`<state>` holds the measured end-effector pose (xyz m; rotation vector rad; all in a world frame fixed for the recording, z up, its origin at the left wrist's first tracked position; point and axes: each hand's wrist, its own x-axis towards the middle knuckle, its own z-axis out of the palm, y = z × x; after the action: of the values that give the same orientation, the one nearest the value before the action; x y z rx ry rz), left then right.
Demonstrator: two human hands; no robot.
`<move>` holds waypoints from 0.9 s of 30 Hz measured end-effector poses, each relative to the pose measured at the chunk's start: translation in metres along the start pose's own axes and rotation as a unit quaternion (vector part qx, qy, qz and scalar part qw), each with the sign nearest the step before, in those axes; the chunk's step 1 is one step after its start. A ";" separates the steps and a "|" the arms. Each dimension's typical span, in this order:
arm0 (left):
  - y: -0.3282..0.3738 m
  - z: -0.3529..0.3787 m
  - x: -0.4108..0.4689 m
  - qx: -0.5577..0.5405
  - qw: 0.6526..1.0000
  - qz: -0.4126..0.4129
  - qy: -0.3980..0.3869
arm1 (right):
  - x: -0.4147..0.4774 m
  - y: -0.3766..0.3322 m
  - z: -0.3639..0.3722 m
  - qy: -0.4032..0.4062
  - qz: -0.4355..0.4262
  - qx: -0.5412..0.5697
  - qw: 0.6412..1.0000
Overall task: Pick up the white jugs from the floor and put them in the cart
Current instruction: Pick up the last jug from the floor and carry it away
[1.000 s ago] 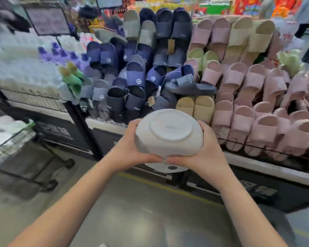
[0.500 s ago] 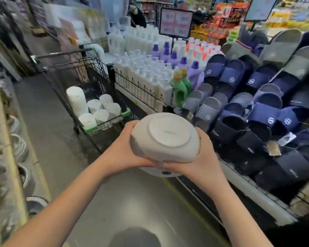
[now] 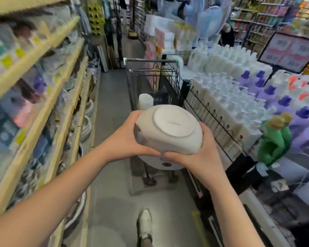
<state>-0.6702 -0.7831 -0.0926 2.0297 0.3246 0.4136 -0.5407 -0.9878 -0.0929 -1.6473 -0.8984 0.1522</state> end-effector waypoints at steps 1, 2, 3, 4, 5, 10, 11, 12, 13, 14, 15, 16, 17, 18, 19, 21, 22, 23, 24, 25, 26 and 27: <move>-0.010 -0.009 0.012 0.005 1.000 -0.003 0.008 | 0.018 0.006 0.009 -0.012 -0.005 0.008 1.000; -0.019 -0.018 0.024 0.009 1.000 -0.008 0.014 | 0.037 0.012 0.018 -0.023 -0.011 0.015 1.000; -0.027 -0.027 0.038 0.013 1.000 -0.013 0.019 | 0.055 0.019 0.026 -0.034 -0.019 0.021 0.999; -0.035 -0.035 0.053 0.016 0.999 -0.017 0.025 | 0.074 0.028 0.034 -0.041 -0.025 0.023 0.999; -0.043 -0.043 0.069 0.019 0.999 -0.020 0.033 | 0.093 0.038 0.042 -0.046 -0.029 0.025 0.998; -0.069 -0.072 0.164 0.019 0.998 -0.043 0.032 | 0.196 0.087 0.064 -0.036 0.004 0.035 0.999; -0.074 -0.077 0.184 0.020 0.998 -0.048 0.024 | 0.214 0.093 0.066 -0.036 0.008 0.036 0.999; -0.078 -0.081 0.203 0.020 0.998 -0.050 0.019 | 0.231 0.099 0.067 -0.036 0.008 0.038 0.999; -0.083 -0.085 0.222 0.021 0.998 -0.050 0.016 | 0.248 0.107 0.070 -0.035 0.006 0.042 0.998; -0.089 -0.089 0.240 0.022 0.998 -0.052 0.012 | 0.265 0.116 0.073 -0.036 0.008 0.047 0.998; -0.095 -0.093 0.256 0.020 0.998 -0.058 0.009 | 0.282 0.124 0.076 -0.042 0.014 0.051 0.998; -0.102 -0.096 0.271 0.019 0.998 -0.062 0.007 | 0.297 0.132 0.080 -0.049 0.020 0.054 0.997; -0.109 -0.100 0.285 0.019 0.998 -0.063 0.007 | 0.312 0.140 0.085 -0.052 0.026 0.053 0.997; -0.117 -0.103 0.298 0.021 0.998 -0.064 0.007 | 0.325 0.147 0.089 -0.053 0.033 0.053 0.997; -0.123 -0.106 0.311 0.022 0.998 -0.065 0.005 | 0.338 0.154 0.093 -0.051 0.043 0.053 0.996; -0.135 -0.113 0.338 0.023 0.998 -0.063 0.000 | 0.363 0.166 0.100 -0.041 0.055 0.058 0.996; -0.141 -0.116 0.352 0.022 0.998 -0.062 -0.003 | 0.375 0.172 0.103 -0.036 0.058 0.058 0.996; -0.147 -0.121 0.365 0.020 0.998 -0.062 -0.010 | 0.386 0.178 0.107 -0.032 0.061 0.058 0.996; -0.153 -0.125 0.380 0.017 0.998 -0.062 -0.019 | 0.396 0.182 0.111 -0.027 0.062 0.060 0.996; -0.160 -0.130 0.395 0.017 0.998 -0.061 -0.030 | 0.406 0.188 0.116 -0.018 0.063 0.060 0.996; -0.168 -0.135 0.410 0.019 0.997 -0.058 -0.042 | 0.415 0.193 0.120 -0.005 0.066 0.059 0.996; -0.177 -0.140 0.427 0.024 0.997 -0.056 -0.052 | 0.425 0.198 0.126 0.008 0.070 0.056 0.996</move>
<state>-0.3517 -0.4212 -0.1215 2.0610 0.3856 0.2311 -0.2215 -0.6264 -0.1518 -1.6044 -0.7486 0.2807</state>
